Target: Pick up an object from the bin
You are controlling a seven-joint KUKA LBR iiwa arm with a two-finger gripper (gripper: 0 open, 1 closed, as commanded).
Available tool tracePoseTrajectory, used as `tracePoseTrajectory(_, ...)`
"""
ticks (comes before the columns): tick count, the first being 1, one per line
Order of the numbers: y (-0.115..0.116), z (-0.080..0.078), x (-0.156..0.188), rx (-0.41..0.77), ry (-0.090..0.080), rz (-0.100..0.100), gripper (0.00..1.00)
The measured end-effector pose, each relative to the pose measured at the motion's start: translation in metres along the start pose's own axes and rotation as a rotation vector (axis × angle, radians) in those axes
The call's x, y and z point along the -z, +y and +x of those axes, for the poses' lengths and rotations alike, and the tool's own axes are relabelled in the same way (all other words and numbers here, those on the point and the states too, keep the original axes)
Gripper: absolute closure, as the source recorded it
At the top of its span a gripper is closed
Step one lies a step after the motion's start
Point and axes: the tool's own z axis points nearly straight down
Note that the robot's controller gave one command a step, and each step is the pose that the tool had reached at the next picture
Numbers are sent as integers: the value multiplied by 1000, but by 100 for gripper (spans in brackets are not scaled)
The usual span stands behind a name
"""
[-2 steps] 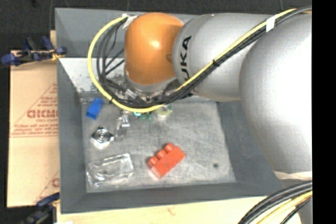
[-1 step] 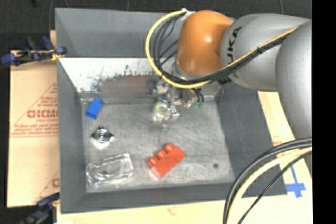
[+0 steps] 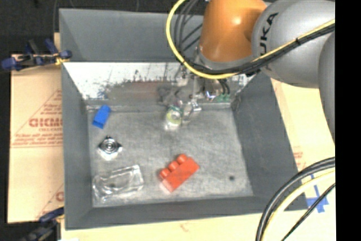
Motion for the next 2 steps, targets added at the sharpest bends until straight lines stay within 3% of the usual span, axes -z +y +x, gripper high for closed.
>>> tracePoseTrajectory(1, -12, -6, -61, 144, 11, -1, 0)
tracePoseTrajectory(2, -18, -3, -100, 267, 5, -5, 0)
